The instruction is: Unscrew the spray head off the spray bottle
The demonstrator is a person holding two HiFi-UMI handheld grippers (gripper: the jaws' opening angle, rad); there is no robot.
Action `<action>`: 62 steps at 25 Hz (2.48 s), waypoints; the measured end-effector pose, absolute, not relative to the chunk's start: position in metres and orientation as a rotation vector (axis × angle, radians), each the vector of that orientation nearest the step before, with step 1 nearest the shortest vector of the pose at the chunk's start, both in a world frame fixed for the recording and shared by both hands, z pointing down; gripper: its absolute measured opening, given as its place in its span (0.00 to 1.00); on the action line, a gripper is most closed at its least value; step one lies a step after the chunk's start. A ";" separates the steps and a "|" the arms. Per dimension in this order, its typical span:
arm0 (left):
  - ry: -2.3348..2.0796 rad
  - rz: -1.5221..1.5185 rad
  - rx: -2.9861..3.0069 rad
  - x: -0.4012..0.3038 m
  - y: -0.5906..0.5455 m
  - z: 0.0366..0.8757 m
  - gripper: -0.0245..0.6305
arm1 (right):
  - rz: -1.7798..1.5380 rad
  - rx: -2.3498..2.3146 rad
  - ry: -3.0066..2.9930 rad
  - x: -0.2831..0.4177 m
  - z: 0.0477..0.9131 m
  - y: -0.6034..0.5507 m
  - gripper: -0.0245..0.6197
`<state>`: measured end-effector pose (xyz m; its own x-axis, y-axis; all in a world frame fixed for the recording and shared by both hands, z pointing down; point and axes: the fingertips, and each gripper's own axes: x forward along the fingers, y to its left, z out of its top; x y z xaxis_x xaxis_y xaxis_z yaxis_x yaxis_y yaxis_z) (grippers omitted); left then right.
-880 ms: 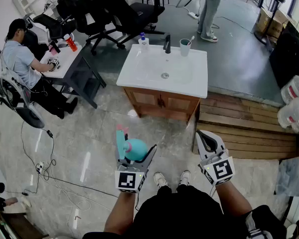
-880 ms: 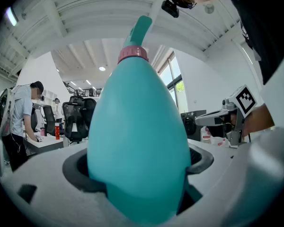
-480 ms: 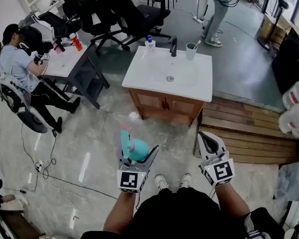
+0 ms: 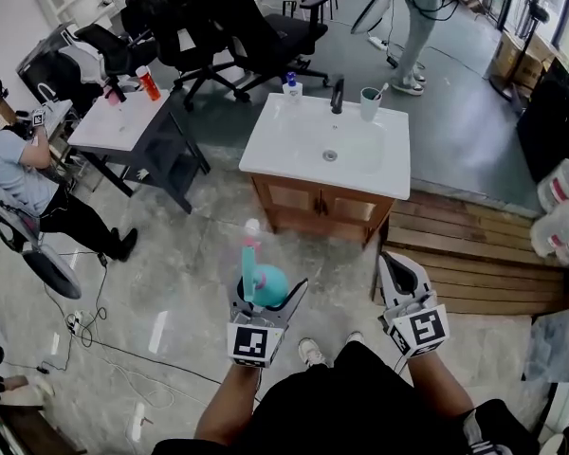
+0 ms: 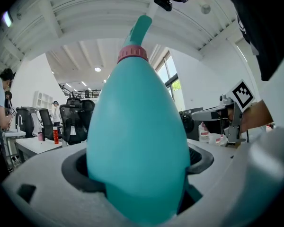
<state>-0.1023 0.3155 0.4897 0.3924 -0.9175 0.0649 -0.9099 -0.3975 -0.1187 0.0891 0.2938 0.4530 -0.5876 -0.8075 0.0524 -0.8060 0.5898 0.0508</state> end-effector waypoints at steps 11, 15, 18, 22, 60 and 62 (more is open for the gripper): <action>1.635 -0.219 -2.578 -0.100 0.271 0.489 0.76 | 0.010 1.447 -2.736 0.098 0.458 0.255 0.05; 1.661 -0.189 -2.601 -0.101 0.238 0.489 0.76 | 0.015 1.468 -2.741 0.103 0.455 0.220 0.05; 1.662 -0.173 -2.602 -0.099 0.208 0.484 0.76 | 0.010 1.473 -2.723 0.109 0.456 0.190 0.04; 1.662 -0.183 -2.595 -0.094 0.169 0.478 0.76 | 0.010 1.459 -2.721 0.114 0.453 0.153 0.05; 1.427 -0.276 -2.674 -0.093 -0.103 0.473 0.76 | -0.040 1.257 -2.814 0.059 0.428 -0.096 0.05; 1.389 -0.274 -2.688 -0.103 -0.123 0.474 0.76 | -0.053 1.260 -2.819 0.043 0.422 -0.110 0.05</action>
<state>-0.1033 -0.1231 0.4740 0.5669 -0.8161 0.1122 -0.7975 -0.5778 -0.1734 0.0433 -0.1098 0.4221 -0.6658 -0.7454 0.0343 -0.7435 0.6666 0.0528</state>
